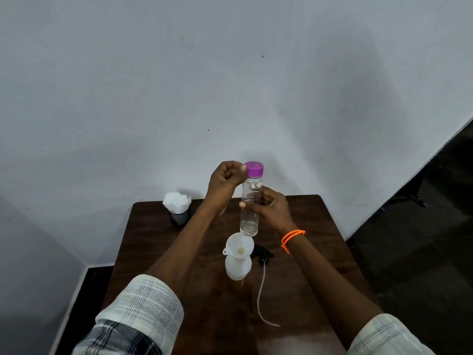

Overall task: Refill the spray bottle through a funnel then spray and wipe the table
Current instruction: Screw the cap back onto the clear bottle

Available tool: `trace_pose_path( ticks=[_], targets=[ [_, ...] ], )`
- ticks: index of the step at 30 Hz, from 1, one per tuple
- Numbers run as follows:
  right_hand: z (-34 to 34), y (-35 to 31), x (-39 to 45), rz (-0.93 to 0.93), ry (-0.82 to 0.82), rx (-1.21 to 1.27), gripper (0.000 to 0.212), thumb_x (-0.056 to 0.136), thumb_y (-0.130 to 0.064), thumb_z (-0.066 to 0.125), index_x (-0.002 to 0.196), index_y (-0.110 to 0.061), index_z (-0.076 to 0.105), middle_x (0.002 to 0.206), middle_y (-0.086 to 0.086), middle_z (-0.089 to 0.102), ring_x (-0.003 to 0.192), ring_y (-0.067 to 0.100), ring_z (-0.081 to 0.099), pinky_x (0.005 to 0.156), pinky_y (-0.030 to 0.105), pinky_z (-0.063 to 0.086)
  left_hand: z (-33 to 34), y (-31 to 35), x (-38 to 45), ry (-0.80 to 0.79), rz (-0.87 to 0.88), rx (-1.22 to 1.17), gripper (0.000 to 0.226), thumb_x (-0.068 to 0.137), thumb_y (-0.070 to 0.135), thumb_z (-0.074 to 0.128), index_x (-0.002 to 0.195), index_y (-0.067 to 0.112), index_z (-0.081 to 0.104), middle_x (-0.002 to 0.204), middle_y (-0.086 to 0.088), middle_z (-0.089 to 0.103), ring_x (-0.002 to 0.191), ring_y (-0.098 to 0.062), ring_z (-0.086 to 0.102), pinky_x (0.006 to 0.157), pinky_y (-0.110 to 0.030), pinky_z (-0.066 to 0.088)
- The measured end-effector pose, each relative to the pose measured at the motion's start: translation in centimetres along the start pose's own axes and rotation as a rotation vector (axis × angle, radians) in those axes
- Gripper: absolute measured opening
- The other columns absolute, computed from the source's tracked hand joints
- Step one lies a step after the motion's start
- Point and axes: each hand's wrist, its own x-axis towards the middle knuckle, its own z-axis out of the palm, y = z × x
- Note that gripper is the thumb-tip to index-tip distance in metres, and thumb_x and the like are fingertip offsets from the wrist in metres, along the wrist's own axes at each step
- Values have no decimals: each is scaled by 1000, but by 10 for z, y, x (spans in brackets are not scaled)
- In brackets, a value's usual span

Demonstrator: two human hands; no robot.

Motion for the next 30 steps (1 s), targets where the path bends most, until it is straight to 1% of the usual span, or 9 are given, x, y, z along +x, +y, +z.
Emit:
trace_pose_path(
  ticks=[2, 4, 7, 9, 15, 18, 21, 26, 30],
  targets=[
    [0, 0, 0, 1, 2, 5, 43, 67, -13, 94, 106, -13, 76, 99, 4, 80, 96, 22, 76, 91, 46, 60, -2, -2, 1, 5, -18, -27, 13, 95, 25, 69, 96, 12, 68, 95, -6, 72, 93, -20, 67, 97, -45, 55],
    [1, 0, 0, -2, 2, 0, 44, 66, -13, 95, 106, -14, 76, 99, 4, 80, 96, 22, 76, 91, 46, 60, -1, -1, 0, -11, -37, -57, 19, 100, 24, 63, 99, 7, 71, 98, -8, 72, 95, -19, 66, 99, -43, 53],
    [2, 1, 2, -7, -1, -9, 45, 64, -15, 96, 105, -14, 77, 99, 4, 80, 97, 23, 76, 91, 48, 60, 2, 5, -7, -56, -8, -18, 33, 90, 32, 73, 109, 6, 74, 108, -8, 76, 98, -16, 69, 95, -33, 55],
    [3, 2, 3, -11, -5, -9, 45, 64, -15, 96, 105, -13, 77, 99, 4, 80, 97, 22, 76, 92, 48, 60, 4, 3, -8, -62, 18, 35, 32, 86, 22, 78, 114, 5, 73, 106, -6, 77, 97, -13, 71, 89, -27, 56],
    [3, 3, 3, -5, 4, 22, 43, 66, -13, 94, 105, -12, 76, 99, 6, 79, 97, 24, 76, 91, 49, 60, -3, 2, -1, 8, -23, 6, 20, 98, 22, 66, 110, 7, 70, 108, -12, 74, 100, -20, 69, 104, -48, 52],
    [4, 5, 5, 1, -6, 12, 44, 65, -15, 95, 105, -12, 76, 100, 6, 79, 97, 24, 76, 91, 49, 60, -1, 3, -5, -28, -19, 0, 25, 98, 23, 65, 113, 4, 71, 110, -8, 75, 103, -17, 69, 103, -40, 53],
    [7, 7, 7, -1, -2, -8, 46, 63, -21, 97, 103, -12, 76, 100, 6, 79, 98, 24, 76, 92, 50, 59, 2, 4, -10, -68, 22, 55, 32, 88, 18, 77, 118, 8, 72, 109, -6, 77, 100, -13, 71, 90, -27, 55],
    [6, 9, 9, 2, 6, -4, 45, 65, -16, 95, 106, -13, 76, 99, 4, 80, 96, 23, 76, 91, 49, 60, -1, 2, -3, -82, 13, 40, 30, 96, 24, 68, 123, 10, 70, 117, -4, 75, 113, -19, 69, 102, -34, 52],
    [7, 12, 11, 11, 6, -25, 48, 64, -22, 95, 108, -15, 76, 101, 2, 80, 96, 21, 76, 91, 49, 60, -4, -3, 1, -81, 21, 94, 30, 101, 27, 60, 124, 10, 70, 119, -4, 74, 117, -21, 67, 107, -39, 49]
  ],
)
